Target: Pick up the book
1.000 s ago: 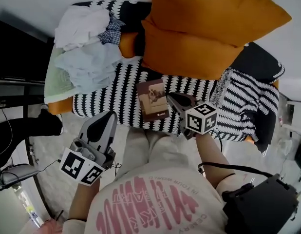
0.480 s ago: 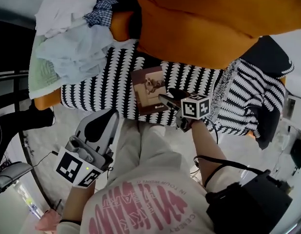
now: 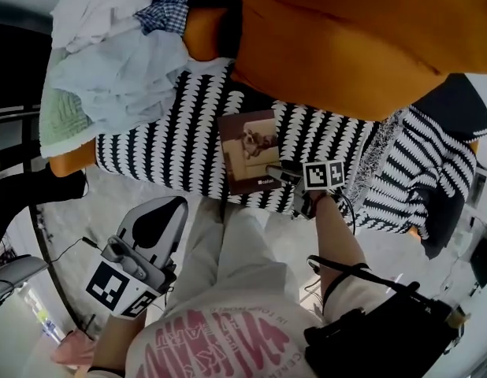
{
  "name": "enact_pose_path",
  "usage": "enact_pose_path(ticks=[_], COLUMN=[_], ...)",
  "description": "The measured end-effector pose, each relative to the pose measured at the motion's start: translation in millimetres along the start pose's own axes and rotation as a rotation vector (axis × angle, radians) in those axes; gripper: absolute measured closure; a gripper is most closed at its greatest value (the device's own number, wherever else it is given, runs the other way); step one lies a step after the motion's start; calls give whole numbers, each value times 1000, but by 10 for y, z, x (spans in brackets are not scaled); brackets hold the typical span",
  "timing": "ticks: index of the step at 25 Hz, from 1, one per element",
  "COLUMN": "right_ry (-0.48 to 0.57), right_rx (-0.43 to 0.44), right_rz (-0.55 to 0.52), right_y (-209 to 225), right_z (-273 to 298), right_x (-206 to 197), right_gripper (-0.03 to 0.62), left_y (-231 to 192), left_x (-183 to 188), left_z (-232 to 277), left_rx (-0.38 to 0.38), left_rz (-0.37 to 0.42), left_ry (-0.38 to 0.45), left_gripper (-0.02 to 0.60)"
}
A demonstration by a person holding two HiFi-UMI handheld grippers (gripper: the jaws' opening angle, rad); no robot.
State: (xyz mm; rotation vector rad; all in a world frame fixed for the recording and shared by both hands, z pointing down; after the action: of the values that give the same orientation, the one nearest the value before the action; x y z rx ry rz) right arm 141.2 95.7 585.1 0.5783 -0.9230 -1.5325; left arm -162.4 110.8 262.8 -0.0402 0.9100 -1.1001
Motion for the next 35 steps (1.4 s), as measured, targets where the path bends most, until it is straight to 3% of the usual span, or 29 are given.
enact_pose_path(ticks=[4, 7, 9, 14, 16, 18, 20, 23, 28, 35], right_ry=[-27, 56, 56, 46, 91, 101, 79, 58, -32, 40], right_rx=[15, 219, 336, 402, 381, 302, 227, 215, 112, 134], right_rz=[11, 94, 96, 68, 65, 55, 58, 106, 5, -20], right_y=[234, 262, 209, 43, -27, -66, -80, -103, -327, -613], right_z=[148, 167, 274, 503, 599, 654, 640, 604, 561, 382], right_x=[-139, -165, -169, -158, -30, 113, 189, 213, 270, 376], right_gripper=[252, 252, 256, 278, 278, 277, 286, 324, 405, 440], left_y=[-25, -27, -57, -77, -107, -131, -122, -95, -26, 27], left_x=[-150, -227, -262, -273, -266, -258, -249, -250, -190, -128], left_z=[39, 46, 59, 78, 59, 51, 43, 2, -58, -208], left_rx=[11, 13, 17, 12, 20, 26, 27, 33, 27, 41], left_rz=[-10, -1, 5, -16, -23, -26, -38, -60, -56, -51], left_ry=[-31, -43, -50, -67, -66, -57, -43, -29, -12, 39], left_gripper=[574, 574, 574, 574, 574, 574, 574, 574, 574, 574])
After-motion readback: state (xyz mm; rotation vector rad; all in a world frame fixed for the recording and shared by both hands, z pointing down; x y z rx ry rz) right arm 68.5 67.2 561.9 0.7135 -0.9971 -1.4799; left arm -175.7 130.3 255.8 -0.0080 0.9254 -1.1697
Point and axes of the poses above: the fingertips, and each gripper's own axes: z forward along the fingers, y to its right, x out of its top, the point moved 9 cm from there along -z, backward along the fingers, and after that the axes turned 15 degrees about -y, right-handed, at the moved point
